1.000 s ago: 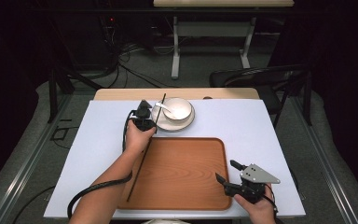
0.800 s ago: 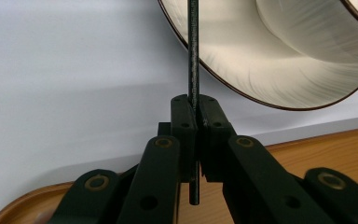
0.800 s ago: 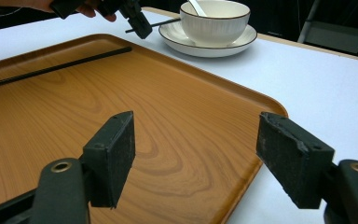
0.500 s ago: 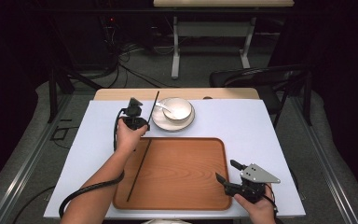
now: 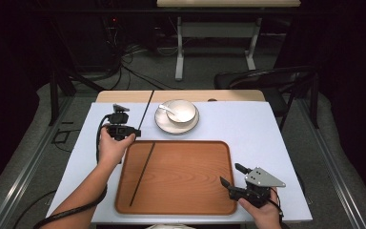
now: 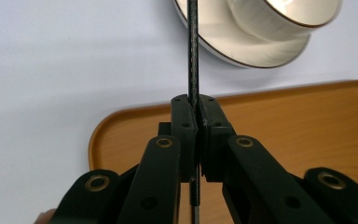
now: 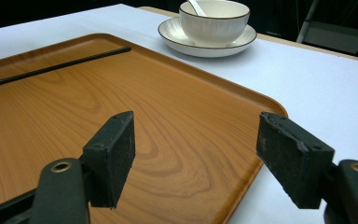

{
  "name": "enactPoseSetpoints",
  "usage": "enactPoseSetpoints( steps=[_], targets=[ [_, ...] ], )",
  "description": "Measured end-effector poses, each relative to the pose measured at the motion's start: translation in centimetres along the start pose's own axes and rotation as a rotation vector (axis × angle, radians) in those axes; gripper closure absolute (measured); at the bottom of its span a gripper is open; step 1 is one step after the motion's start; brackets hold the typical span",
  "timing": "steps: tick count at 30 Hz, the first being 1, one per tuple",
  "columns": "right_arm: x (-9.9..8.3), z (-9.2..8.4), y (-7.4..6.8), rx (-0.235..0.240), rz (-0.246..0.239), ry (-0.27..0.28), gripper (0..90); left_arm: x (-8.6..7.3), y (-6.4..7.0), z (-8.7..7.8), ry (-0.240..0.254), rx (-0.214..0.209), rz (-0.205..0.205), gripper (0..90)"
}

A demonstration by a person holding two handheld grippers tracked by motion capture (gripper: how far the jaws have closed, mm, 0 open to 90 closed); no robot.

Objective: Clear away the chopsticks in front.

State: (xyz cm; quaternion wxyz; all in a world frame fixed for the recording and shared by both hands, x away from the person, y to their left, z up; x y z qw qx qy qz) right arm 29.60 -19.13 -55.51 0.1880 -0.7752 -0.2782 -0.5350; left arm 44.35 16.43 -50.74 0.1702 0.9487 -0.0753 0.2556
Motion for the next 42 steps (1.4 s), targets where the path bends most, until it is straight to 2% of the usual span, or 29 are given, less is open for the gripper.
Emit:
enactPoseSetpoints(
  steps=[5,11,12,13,18,23,25,27,32,34,36,42],
  targets=[
    [0.0,0.0,0.1,-0.006,-0.001,-0.003,28.2,-1.7,0.2,-2.3,0.015,0.001,0.049,86.6],
    [0.0,0.0,0.1,-0.011,0.000,-0.005,28.2,-4.3,0.2,-4.5,0.030,-0.018,0.063,86.6],
    [0.0,0.0,0.1,-0.010,0.001,-0.003,28.2,-4.3,0.2,-4.5,0.030,-0.018,0.063,86.6],
    [0.0,0.0,0.1,-0.011,0.001,-0.003,28.2,-5.4,0.1,-5.2,0.033,-0.021,0.072,86.6],
    [0.0,0.1,0.1,-0.012,0.001,-0.007,28.2,-8.2,-0.1,-6.9,0.044,-0.040,0.070,86.6],
    [0.0,0.1,0.1,-0.015,0.003,-0.004,28.2,-10.6,-0.6,-8.4,0.067,-0.052,0.048,86.6],
    [0.0,0.1,0.1,-0.015,0.002,-0.004,28.2,-10.9,-0.7,-8.6,0.074,-0.055,0.044,86.6],
    [0.0,0.0,0.1,-0.015,0.002,-0.003,28.2,-12.1,-1.0,-9.0,0.082,-0.057,0.035,86.6],
    [0.0,0.2,0.2,-0.020,0.009,-0.005,28.2,-13.8,-1.6,-9.5,0.091,-0.061,0.018,86.6],
    [0.0,0.2,0.2,-0.021,0.008,-0.007,28.2,-14.5,-1.7,-9.4,0.081,-0.072,0.005,86.6],
    [0.0,0.2,0.2,-0.022,0.008,-0.007,28.2,-15.4,-1.8,-8.8,0.056,-0.079,0.003,86.6],
    [-0.1,0.2,0.2,-0.022,0.010,-0.011,28.2,-16.8,-1.7,-6.4,-0.024,-0.036,0.031,86.6]
  ],
)
Point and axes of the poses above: each handheld gripper's, and its own axes: z roughly forward along the jaws, x roughly out of its top, y roughly to its right, the point moved 6 cm from there along z, roughly forward along the jaws, and after that the axes turned 2 degrees about x, right-handed, at the moved point
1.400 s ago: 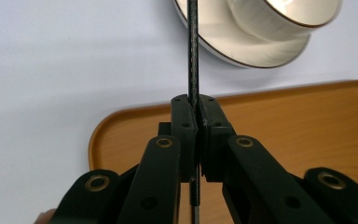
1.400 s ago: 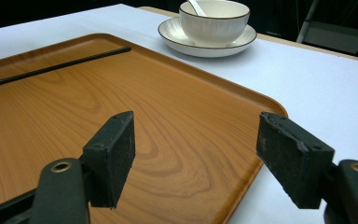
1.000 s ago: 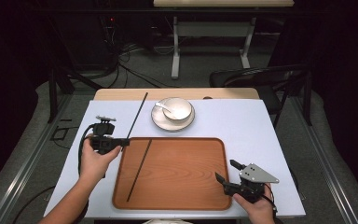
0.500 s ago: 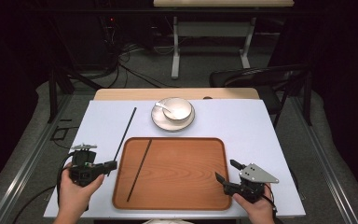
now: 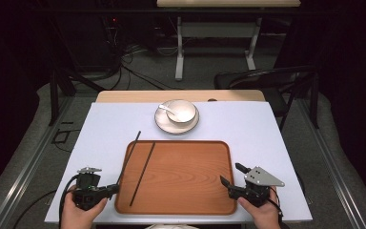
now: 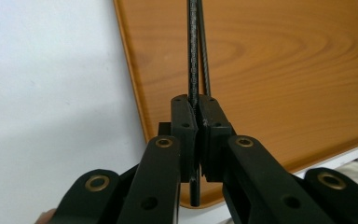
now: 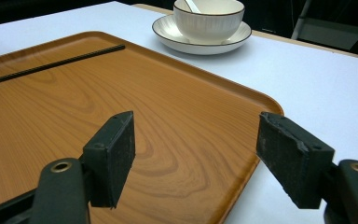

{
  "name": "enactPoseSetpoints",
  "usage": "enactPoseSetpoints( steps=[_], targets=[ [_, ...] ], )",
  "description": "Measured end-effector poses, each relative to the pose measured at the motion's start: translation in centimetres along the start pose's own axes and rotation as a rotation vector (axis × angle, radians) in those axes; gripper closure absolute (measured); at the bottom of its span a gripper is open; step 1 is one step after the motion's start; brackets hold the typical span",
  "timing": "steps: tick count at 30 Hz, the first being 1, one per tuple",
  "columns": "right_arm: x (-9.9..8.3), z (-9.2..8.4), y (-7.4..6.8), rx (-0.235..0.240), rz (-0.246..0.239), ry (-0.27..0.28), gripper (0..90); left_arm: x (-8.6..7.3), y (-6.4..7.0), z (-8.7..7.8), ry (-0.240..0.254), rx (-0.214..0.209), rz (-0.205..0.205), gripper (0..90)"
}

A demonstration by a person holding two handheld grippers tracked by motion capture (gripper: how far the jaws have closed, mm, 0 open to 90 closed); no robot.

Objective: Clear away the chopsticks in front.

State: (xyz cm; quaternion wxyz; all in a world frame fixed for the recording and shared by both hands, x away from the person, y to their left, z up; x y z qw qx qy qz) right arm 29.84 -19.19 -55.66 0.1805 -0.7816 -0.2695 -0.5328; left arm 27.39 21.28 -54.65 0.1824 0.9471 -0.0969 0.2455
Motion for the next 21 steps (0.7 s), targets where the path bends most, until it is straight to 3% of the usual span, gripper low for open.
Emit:
enactPoseSetpoints(
  steps=[4,11,21],
  targets=[
    [0.0,0.0,0.0,-0.002,0.003,-0.001,28.2,-0.3,0.2,1.6,-0.041,0.008,0.013,86.6],
    [0.0,0.1,0.0,0.001,0.008,-0.003,28.2,-0.7,0.3,3.0,-0.093,0.022,0.035,86.6],
    [0.0,0.0,0.0,0.001,0.009,0.001,28.2,-0.8,0.3,3.8,-0.113,0.045,0.029,86.5]
  ],
)
Point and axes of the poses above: each handheld gripper's, and its own axes: z roughly forward along the jaws, x roughly out of its top, y roughly to its right, the point moved 6 cm from there along z, roughly forward along the jaws, and after that the axes turned 2 degrees about x, right-handed, at the moved point
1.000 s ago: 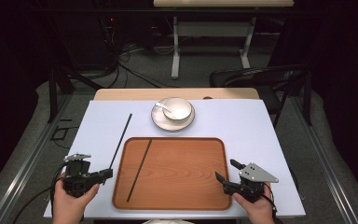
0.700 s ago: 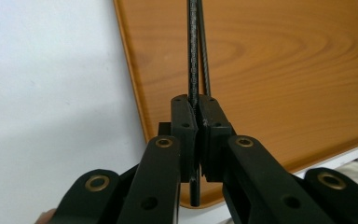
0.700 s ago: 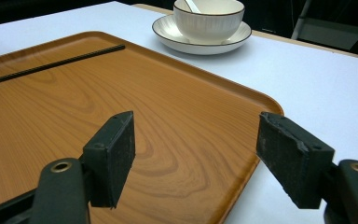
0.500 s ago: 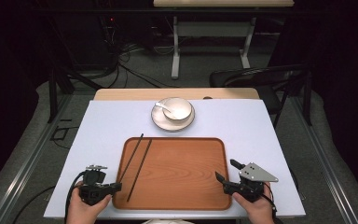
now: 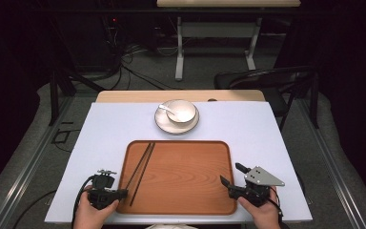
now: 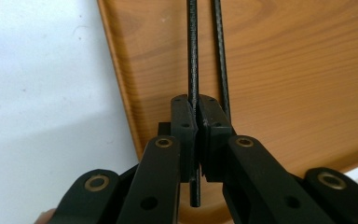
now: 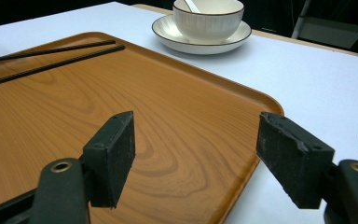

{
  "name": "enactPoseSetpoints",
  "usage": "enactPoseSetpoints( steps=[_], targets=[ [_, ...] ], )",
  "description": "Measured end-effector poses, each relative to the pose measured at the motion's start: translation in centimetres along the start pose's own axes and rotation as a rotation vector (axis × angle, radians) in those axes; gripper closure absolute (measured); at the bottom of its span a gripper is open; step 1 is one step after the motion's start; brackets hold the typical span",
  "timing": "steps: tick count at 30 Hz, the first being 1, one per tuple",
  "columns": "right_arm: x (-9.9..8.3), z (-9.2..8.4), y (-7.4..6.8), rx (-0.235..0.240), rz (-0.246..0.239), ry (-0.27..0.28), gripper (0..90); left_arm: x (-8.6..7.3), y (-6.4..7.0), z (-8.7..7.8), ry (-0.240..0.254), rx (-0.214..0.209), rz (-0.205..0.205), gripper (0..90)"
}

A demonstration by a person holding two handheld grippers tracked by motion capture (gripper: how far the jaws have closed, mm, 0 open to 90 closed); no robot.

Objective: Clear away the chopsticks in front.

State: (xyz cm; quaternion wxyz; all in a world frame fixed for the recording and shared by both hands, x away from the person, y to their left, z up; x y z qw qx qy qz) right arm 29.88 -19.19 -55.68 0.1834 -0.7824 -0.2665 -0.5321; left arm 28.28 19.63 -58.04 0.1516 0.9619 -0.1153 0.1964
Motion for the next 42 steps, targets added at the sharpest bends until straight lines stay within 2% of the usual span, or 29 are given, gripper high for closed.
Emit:
enactPoseSetpoints(
  steps=[16,26,32,34,37,40,42],
  targets=[
    [0.0,0.0,0.0,0.000,0.001,-0.001,28.2,0.0,-0.1,0.4,0.001,0.021,-0.014,85.9],
    [0.0,-0.1,0.0,0.000,0.001,0.000,28.1,0.2,-0.1,0.0,0.016,0.002,-0.016,81.0],
    [0.0,-0.1,0.1,-0.001,0.000,0.000,28.0,0.8,-0.4,-0.9,0.059,-0.003,-0.022,72.5],
    [0.0,-0.1,0.1,-0.002,0.000,0.000,27.9,1.2,-0.6,-1.3,0.082,-0.008,-0.020,66.8],
    [0.0,-0.1,0.1,-0.004,0.000,0.000,27.7,2.1,-0.9,-2.0,0.139,-0.012,-0.015,54.5],
    [0.0,-0.1,0.1,-0.005,-0.001,0.000,27.6,3.0,-1.3,-2.6,0.192,0.000,-0.007,48.1],
    [0.0,-0.1,0.1,-0.006,0.000,-0.002,27.6,3.7,-1.7,-3.0,0.242,0.034,0.030,45.1]
  ],
)
Point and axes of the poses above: each handheld gripper's, and its own axes: z roughly forward along the jaws, x roughly out of its top, y roughly to its right, the point moved 6 cm from there along z, roughly forward along the jaws, and after that the axes turned 2 degrees about x, right-handed, at the moved point
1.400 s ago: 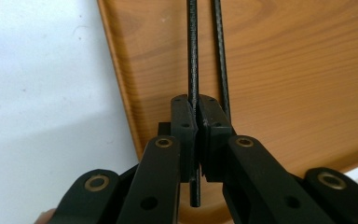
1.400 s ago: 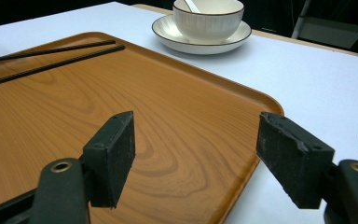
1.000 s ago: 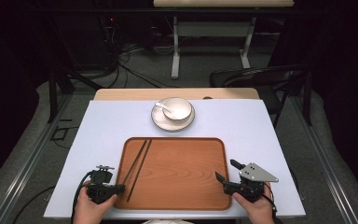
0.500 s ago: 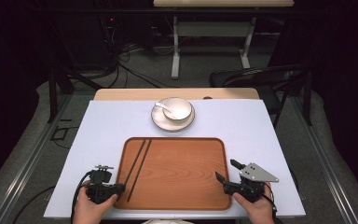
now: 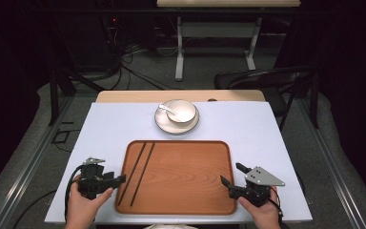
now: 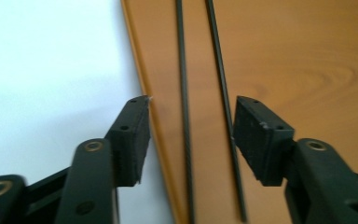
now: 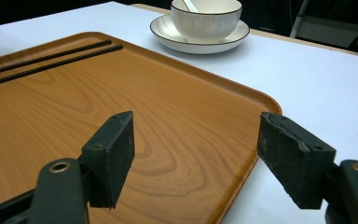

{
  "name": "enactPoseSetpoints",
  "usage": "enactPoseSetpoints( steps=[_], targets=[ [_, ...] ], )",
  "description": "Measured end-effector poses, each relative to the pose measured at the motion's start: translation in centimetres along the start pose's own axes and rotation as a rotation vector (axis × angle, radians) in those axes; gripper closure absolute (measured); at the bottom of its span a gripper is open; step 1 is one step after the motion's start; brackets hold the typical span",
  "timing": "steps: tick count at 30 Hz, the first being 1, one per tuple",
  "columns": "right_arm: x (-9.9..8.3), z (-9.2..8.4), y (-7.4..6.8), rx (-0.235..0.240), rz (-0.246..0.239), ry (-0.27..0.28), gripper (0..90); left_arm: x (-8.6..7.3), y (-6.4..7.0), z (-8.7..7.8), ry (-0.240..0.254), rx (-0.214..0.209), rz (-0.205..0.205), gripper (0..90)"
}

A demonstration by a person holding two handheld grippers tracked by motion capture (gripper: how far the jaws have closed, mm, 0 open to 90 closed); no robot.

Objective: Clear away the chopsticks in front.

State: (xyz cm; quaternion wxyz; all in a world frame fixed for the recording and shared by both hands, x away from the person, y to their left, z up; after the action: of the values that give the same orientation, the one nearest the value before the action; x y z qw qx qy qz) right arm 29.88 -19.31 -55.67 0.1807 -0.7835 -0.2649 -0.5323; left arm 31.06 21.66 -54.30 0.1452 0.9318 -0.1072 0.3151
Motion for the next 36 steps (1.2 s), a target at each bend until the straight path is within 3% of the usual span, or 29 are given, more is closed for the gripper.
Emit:
enactPoseSetpoints(
  steps=[2,8,9,13,21,36],
  targets=[
    [0.0,0.0,0.0,-0.001,0.002,-0.001,27.5,0.8,-0.5,-0.2,0.026,0.047,0.035,47.8],
    [0.0,0.1,0.1,-0.008,-0.002,-0.003,27.4,2.6,-2.1,-0.5,0.147,0.071,0.071,43.4],
    [0.0,0.1,0.1,-0.008,-0.002,-0.003,27.4,2.6,-2.1,-0.5,0.147,0.071,0.071,41.1],
    [-0.1,0.1,0.1,-0.015,-0.005,-0.004,27.1,2.4,-3.8,-0.1,0.178,0.100,0.046,39.7],
    [-0.2,0.2,0.2,-0.038,-0.009,-0.019,27.0,0.6,-6.4,0.8,0.212,0.153,-0.014,37.1],
    [-0.3,0.4,0.7,-0.063,-0.013,-0.024,26.9,-0.4,-7.1,1.5,0.204,0.122,-0.074,37.2]
  ],
)
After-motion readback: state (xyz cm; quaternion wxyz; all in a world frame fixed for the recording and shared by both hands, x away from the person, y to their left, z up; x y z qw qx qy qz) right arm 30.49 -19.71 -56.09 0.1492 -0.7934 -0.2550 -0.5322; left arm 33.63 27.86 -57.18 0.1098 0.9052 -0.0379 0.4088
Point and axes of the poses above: each handheld gripper's, and its own axes: z roughly forward along the jaws, x roughly out of its top, y roughly to its right, the point moved 6 cm from there along z, roughly forward along the jaws, and after that the axes turned 2 degrees about x, right-handed, at the moved point
